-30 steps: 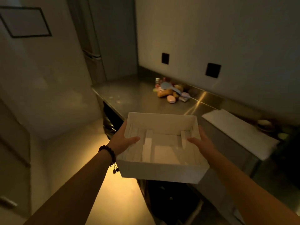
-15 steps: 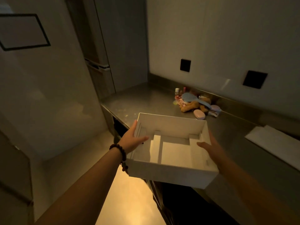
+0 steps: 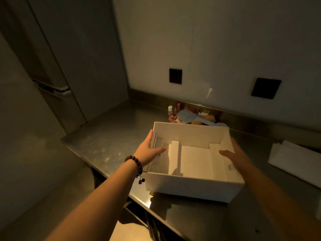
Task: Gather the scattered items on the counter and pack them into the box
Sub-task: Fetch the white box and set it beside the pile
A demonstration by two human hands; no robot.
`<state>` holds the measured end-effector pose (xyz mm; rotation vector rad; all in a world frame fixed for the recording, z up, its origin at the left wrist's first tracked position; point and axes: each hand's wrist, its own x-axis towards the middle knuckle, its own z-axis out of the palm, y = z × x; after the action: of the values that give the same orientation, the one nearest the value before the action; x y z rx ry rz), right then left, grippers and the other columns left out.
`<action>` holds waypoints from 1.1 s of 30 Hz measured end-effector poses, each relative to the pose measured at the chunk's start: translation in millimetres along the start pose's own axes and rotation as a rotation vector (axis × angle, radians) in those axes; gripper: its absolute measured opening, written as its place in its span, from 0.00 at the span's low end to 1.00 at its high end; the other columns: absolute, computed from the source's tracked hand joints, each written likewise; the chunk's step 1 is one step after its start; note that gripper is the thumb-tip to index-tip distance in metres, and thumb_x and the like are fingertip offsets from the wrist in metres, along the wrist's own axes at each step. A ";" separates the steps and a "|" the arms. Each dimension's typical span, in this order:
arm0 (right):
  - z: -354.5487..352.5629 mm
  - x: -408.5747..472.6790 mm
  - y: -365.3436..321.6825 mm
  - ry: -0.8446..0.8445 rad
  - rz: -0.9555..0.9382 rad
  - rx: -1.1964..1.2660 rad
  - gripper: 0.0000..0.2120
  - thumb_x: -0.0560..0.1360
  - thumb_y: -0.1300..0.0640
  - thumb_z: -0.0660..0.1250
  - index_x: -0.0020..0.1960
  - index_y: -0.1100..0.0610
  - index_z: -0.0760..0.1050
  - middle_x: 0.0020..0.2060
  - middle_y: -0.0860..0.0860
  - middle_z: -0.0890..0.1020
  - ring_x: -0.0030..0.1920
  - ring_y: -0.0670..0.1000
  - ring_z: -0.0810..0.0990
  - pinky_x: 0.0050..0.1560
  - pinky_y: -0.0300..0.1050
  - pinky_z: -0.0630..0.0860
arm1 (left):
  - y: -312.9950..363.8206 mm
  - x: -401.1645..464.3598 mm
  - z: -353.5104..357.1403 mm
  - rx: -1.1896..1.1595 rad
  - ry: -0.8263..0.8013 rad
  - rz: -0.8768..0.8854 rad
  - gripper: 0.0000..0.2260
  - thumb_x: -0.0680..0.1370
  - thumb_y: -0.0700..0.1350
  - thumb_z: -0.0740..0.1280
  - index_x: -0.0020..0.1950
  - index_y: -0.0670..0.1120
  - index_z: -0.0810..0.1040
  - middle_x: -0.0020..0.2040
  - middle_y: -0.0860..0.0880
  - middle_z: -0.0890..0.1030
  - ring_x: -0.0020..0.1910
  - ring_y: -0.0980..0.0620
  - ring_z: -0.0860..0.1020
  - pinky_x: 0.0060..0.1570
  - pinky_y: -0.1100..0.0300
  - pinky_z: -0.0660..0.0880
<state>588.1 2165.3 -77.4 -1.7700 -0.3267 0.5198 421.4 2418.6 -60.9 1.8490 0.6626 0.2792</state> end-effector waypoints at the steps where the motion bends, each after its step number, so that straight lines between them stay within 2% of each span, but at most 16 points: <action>1: -4.7 9.3 -1.3 0.025 0.002 0.005 0.30 0.76 0.57 0.65 0.73 0.43 0.58 0.65 0.55 0.71 0.60 0.57 0.74 0.52 0.56 0.72 | 6.7 19.6 3.6 0.003 -0.031 0.003 0.41 0.72 0.46 0.71 0.76 0.55 0.47 0.74 0.47 0.62 0.68 0.46 0.66 0.61 0.50 0.70; 2: -9.9 16.4 -2.6 0.052 -0.002 0.009 0.29 0.76 0.58 0.65 0.72 0.43 0.58 0.64 0.54 0.72 0.57 0.55 0.75 0.49 0.54 0.73 | 14.6 37.1 7.8 0.005 -0.065 0.016 0.41 0.73 0.45 0.71 0.76 0.56 0.48 0.73 0.47 0.63 0.67 0.46 0.68 0.59 0.50 0.72; 4: -22.9 28.9 -4.9 0.113 -0.015 0.023 0.28 0.76 0.58 0.65 0.72 0.44 0.59 0.61 0.53 0.73 0.52 0.50 0.76 0.43 0.48 0.73 | 31.3 69.4 18.3 0.009 -0.149 0.069 0.39 0.73 0.44 0.71 0.75 0.58 0.50 0.70 0.46 0.66 0.62 0.48 0.71 0.50 0.57 0.76; 7: -46.0 35.4 -7.3 0.204 0.005 0.057 0.28 0.76 0.57 0.65 0.72 0.43 0.59 0.59 0.50 0.74 0.49 0.45 0.75 0.39 0.43 0.71 | 52.8 106.9 38.0 0.012 -0.261 0.142 0.37 0.73 0.43 0.70 0.75 0.58 0.53 0.68 0.46 0.68 0.62 0.47 0.72 0.49 0.56 0.77; 9: -63.4 34.5 -5.9 0.309 0.034 0.071 0.30 0.76 0.56 0.65 0.74 0.44 0.57 0.59 0.48 0.73 0.48 0.44 0.74 0.38 0.40 0.69 | 64.7 127.6 58.4 0.019 -0.338 0.162 0.36 0.74 0.44 0.70 0.75 0.57 0.53 0.70 0.46 0.66 0.64 0.46 0.70 0.45 0.62 0.75; 11: -79.1 28.3 -4.2 0.416 0.051 0.064 0.30 0.76 0.56 0.65 0.74 0.45 0.57 0.60 0.48 0.71 0.50 0.46 0.72 0.38 0.36 0.67 | 74.5 141.8 80.8 0.059 -0.369 0.174 0.37 0.74 0.47 0.70 0.76 0.57 0.51 0.73 0.46 0.62 0.67 0.45 0.67 0.48 0.64 0.70; 15: -103.4 3.1 1.9 0.555 0.095 0.075 0.31 0.76 0.56 0.66 0.74 0.43 0.57 0.62 0.49 0.72 0.48 0.44 0.74 0.38 0.39 0.69 | 89.3 161.4 125.2 0.192 -0.448 0.228 0.40 0.73 0.53 0.70 0.76 0.58 0.47 0.75 0.48 0.60 0.70 0.44 0.64 0.63 0.51 0.66; 18: -111.4 -21.1 7.8 0.669 0.137 0.079 0.30 0.76 0.56 0.65 0.72 0.41 0.58 0.60 0.47 0.71 0.48 0.46 0.74 0.39 0.42 0.69 | 96.6 165.2 156.5 0.221 -0.564 0.269 0.40 0.73 0.53 0.70 0.76 0.59 0.48 0.73 0.52 0.61 0.68 0.45 0.66 0.58 0.54 0.66; 22: -106.6 -52.7 15.6 0.821 0.180 0.081 0.31 0.76 0.55 0.65 0.72 0.38 0.56 0.53 0.46 0.69 0.43 0.43 0.71 0.36 0.42 0.67 | 94.9 165.1 186.5 0.165 -0.742 0.302 0.40 0.72 0.51 0.71 0.76 0.57 0.49 0.73 0.51 0.61 0.69 0.47 0.64 0.61 0.52 0.68; 24: -99.4 -63.9 21.9 0.845 0.193 0.092 0.30 0.76 0.56 0.64 0.72 0.38 0.56 0.52 0.46 0.70 0.43 0.42 0.71 0.35 0.42 0.67 | 88.2 167.8 195.1 0.167 -0.787 0.328 0.40 0.72 0.51 0.72 0.76 0.56 0.50 0.69 0.55 0.64 0.67 0.51 0.65 0.58 0.60 0.67; 26: -90.2 -68.2 27.6 0.861 0.214 0.125 0.29 0.77 0.57 0.64 0.73 0.41 0.58 0.54 0.47 0.71 0.43 0.41 0.72 0.35 0.41 0.68 | 79.0 169.8 199.6 0.179 -0.796 0.366 0.38 0.72 0.50 0.72 0.75 0.57 0.53 0.59 0.62 0.66 0.59 0.59 0.65 0.45 0.69 0.64; 27: -85.5 -68.4 30.2 0.872 0.222 0.141 0.28 0.77 0.58 0.64 0.72 0.42 0.59 0.55 0.48 0.72 0.43 0.42 0.73 0.35 0.41 0.68 | 74.5 169.9 200.3 0.182 -0.813 0.379 0.37 0.72 0.49 0.72 0.74 0.58 0.54 0.55 0.65 0.65 0.56 0.61 0.65 0.45 0.73 0.62; 28: -81.2 -68.1 32.0 0.882 0.231 0.149 0.28 0.77 0.59 0.64 0.72 0.44 0.59 0.57 0.50 0.72 0.43 0.44 0.73 0.36 0.42 0.69 | 71.8 170.5 201.1 0.176 -0.840 0.380 0.37 0.72 0.49 0.72 0.74 0.58 0.54 0.53 0.66 0.65 0.55 0.61 0.65 0.47 0.74 0.65; 30: -76.3 -67.6 31.9 0.902 0.235 0.141 0.28 0.78 0.60 0.62 0.74 0.45 0.58 0.61 0.52 0.71 0.47 0.47 0.73 0.40 0.43 0.70 | 71.4 174.1 202.7 0.155 -0.909 0.364 0.38 0.72 0.49 0.72 0.75 0.57 0.53 0.57 0.63 0.67 0.58 0.59 0.67 0.55 0.63 0.71; 31: -75.5 -67.6 31.0 0.907 0.230 0.127 0.28 0.78 0.61 0.61 0.74 0.46 0.57 0.64 0.53 0.70 0.51 0.49 0.72 0.43 0.45 0.70 | 73.0 175.1 202.2 0.156 -0.927 0.364 0.39 0.71 0.50 0.72 0.75 0.56 0.52 0.61 0.61 0.65 0.61 0.58 0.66 0.61 0.57 0.70; 33: -74.5 -68.6 28.6 0.919 0.219 0.084 0.27 0.78 0.60 0.61 0.74 0.47 0.57 0.68 0.55 0.69 0.53 0.49 0.70 0.46 0.45 0.69 | 74.2 172.8 197.5 0.198 -0.930 0.393 0.43 0.69 0.57 0.72 0.76 0.54 0.49 0.67 0.60 0.61 0.66 0.57 0.62 0.66 0.51 0.65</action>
<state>565.3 2062.5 -78.2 -1.7805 0.5259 -0.1623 681.9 2342.5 -87.5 2.0174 -0.3267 -0.4054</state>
